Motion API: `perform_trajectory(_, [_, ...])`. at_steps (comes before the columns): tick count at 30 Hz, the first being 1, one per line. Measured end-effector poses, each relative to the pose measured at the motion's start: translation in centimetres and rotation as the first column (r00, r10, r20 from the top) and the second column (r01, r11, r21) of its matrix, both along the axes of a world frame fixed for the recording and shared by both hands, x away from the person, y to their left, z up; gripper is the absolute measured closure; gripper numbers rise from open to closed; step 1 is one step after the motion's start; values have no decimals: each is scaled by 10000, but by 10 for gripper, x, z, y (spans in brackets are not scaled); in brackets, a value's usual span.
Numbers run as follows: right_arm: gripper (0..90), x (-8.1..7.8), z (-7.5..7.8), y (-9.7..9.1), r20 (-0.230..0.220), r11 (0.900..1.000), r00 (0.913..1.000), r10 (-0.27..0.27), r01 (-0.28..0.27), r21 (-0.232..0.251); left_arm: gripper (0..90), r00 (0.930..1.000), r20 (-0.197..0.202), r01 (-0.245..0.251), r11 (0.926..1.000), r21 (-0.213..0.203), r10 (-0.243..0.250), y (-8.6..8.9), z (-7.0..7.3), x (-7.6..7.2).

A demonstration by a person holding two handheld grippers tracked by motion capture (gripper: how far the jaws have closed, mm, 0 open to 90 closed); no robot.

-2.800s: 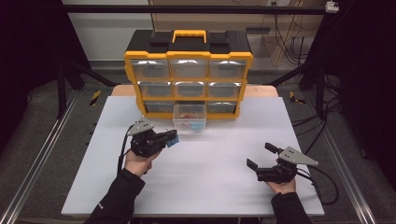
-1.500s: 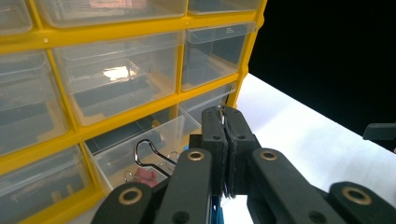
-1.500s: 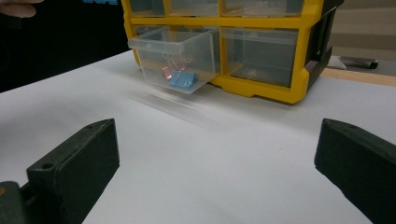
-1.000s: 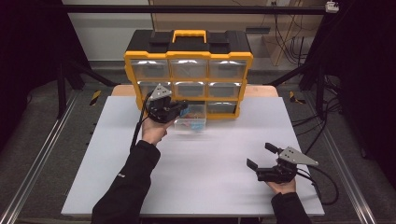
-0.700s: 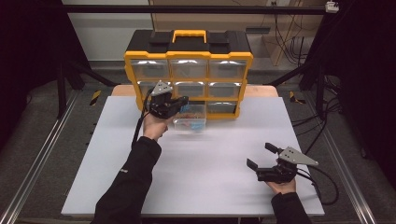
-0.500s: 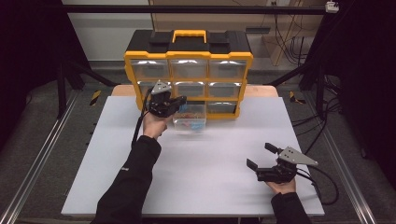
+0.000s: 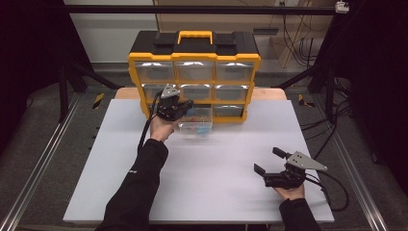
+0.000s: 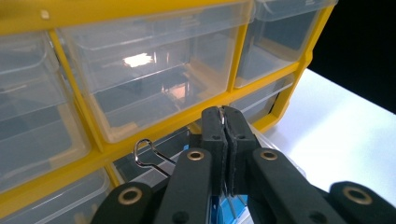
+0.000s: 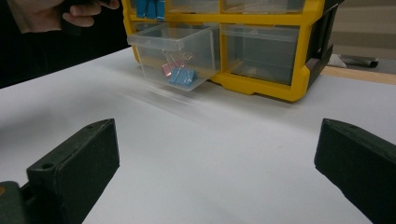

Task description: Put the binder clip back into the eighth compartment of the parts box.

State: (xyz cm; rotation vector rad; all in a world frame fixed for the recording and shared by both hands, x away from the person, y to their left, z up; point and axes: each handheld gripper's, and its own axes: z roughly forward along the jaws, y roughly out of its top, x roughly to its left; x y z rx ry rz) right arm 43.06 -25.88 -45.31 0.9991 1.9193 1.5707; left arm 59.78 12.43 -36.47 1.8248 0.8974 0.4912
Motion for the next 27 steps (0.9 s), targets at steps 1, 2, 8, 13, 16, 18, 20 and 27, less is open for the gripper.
perform_trajectory(1, [5,0,0,0,4,10000,10000,-8,8,-1,874,10000,-36,-4,10000,-18,4,0,-1,0])
perform_trajectory(2, [5,0,0,0,4,10000,10000,-11,11,9,874,10000,-41,11,10000,-22,-11,0,-1,1])
perform_trajectory(8, [5,0,0,0,5,10000,10000,-1,1,18,875,9999,-87,59,9999,82,-58,-1,-5,4])
perform_trajectory(13, [5,0,0,0,7,10000,10000,-9,9,31,874,9998,-197,90,9996,251,-85,-1,-10,7])
perform_trajectory(16, [5,0,0,0,7,10000,10000,-16,16,50,874,9997,-225,142,9991,388,-134,-2,-13,8])
perform_trajectory(18, [5,0,0,0,4,10000,10000,-21,21,47,874,9994,-310,154,9988,463,-140,-3,-15,9])
perform_trajectory(20, [5,0,0,0,46,10000,10000,1,-1,52,874,9992,-391,145,9987,483,-126,-3,-18,10])
perform_trajectory(27, [5,0,0,0,33,10000,10000,7,-7,68,874,9988,-484,128,9983,569,-101,-3,-26,11])
